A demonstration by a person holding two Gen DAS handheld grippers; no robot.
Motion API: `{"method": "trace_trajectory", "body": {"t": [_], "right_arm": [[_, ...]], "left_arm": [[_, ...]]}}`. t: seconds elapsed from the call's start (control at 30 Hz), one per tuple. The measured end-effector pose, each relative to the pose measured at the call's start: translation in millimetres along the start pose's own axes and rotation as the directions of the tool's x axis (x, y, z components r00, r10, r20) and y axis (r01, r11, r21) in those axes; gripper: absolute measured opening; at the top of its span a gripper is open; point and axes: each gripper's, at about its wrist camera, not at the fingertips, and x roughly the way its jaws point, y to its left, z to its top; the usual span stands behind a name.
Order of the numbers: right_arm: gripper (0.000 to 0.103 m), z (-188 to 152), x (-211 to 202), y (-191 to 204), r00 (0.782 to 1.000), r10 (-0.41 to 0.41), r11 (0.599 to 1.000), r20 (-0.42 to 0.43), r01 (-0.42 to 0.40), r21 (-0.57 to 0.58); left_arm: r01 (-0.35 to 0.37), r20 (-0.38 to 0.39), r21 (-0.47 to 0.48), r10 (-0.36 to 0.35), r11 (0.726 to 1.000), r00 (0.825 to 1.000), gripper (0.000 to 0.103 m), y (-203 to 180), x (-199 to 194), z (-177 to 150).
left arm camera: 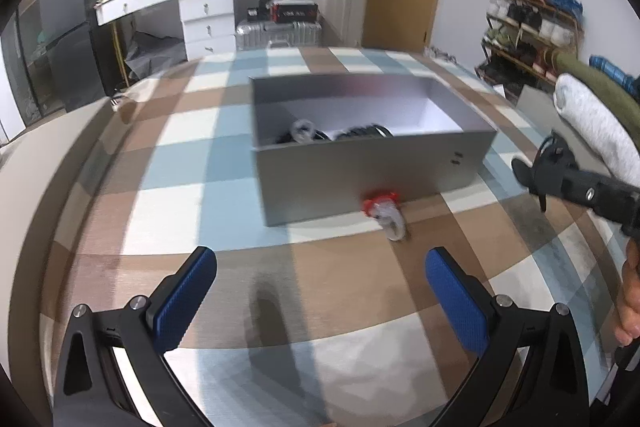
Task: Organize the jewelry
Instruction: 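Grasp the second red-capped clear item with the left tool while the right tool holds the hair tie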
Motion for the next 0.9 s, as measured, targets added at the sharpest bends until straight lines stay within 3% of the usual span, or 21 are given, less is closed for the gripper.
{"method": "trace_trajectory", "body": {"t": [0.33,0.43,0.57,0.63,0.9], "right_arm": [[0.045,3,-7,-1,1.000,0.017,1.000,0.016,-0.017,0.009],[0.045,4,-8,-4,1.000,0.017,1.000,0.020,-0.018,0.014],[0.045,4,-9,-8,1.000,0.016,1.000,0.021,-0.017,0.024],[0.045,4,-9,-10,1.000,0.013,1.000,0.020,-0.014,0.028],[0.045,3,-6,-11,1.000,0.020,0.999,0.013,-0.020,0.029]], "left_arm": [[0.008,-0.064,-0.001,-0.008,1.000,0.998,0.101,-17,17,9],[0.010,-0.074,0.017,-0.008,1.000,0.997,0.090,-22,20,12],[0.012,-0.105,0.042,-0.007,0.999,0.994,0.065,-29,28,13],[0.004,-0.101,0.055,0.002,0.998,0.995,0.058,-32,28,14],[0.004,-0.095,0.080,0.003,0.997,0.995,0.039,-35,26,15]]}}
